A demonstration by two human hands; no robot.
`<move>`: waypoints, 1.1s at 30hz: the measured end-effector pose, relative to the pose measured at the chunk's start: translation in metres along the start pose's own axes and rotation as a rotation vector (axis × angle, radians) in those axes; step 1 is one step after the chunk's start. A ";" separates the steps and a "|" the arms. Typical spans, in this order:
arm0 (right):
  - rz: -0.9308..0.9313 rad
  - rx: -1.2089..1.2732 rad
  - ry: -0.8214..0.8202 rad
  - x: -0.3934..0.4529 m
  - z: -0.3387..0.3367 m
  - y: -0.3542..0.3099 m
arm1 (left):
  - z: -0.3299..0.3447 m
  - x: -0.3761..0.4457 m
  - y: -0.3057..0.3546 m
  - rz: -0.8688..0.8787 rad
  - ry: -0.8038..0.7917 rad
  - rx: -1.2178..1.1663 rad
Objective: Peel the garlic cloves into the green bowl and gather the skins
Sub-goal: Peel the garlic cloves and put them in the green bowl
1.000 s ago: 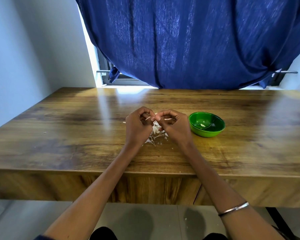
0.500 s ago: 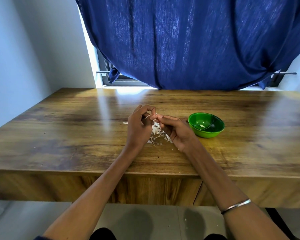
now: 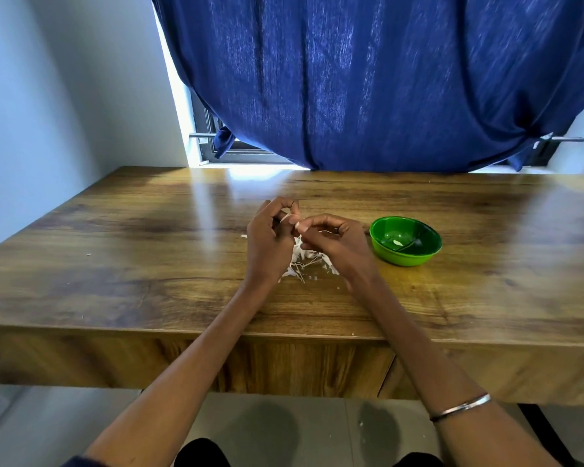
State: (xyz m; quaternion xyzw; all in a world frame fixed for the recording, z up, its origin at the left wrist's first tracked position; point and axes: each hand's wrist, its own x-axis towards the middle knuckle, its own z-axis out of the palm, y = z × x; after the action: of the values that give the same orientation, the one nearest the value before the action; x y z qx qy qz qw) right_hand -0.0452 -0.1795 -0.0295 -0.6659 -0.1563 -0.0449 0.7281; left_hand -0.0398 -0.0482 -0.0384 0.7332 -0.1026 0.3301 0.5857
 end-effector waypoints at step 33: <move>-0.094 -0.211 0.134 0.004 -0.006 0.006 | -0.003 -0.004 -0.004 0.321 0.014 0.381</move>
State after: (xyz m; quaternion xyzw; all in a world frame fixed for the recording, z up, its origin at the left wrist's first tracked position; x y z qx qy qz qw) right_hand -0.0391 -0.1845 -0.0347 -0.7261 -0.1326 -0.1398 0.6600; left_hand -0.0423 -0.0449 -0.0438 0.8024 -0.1495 0.4375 0.3775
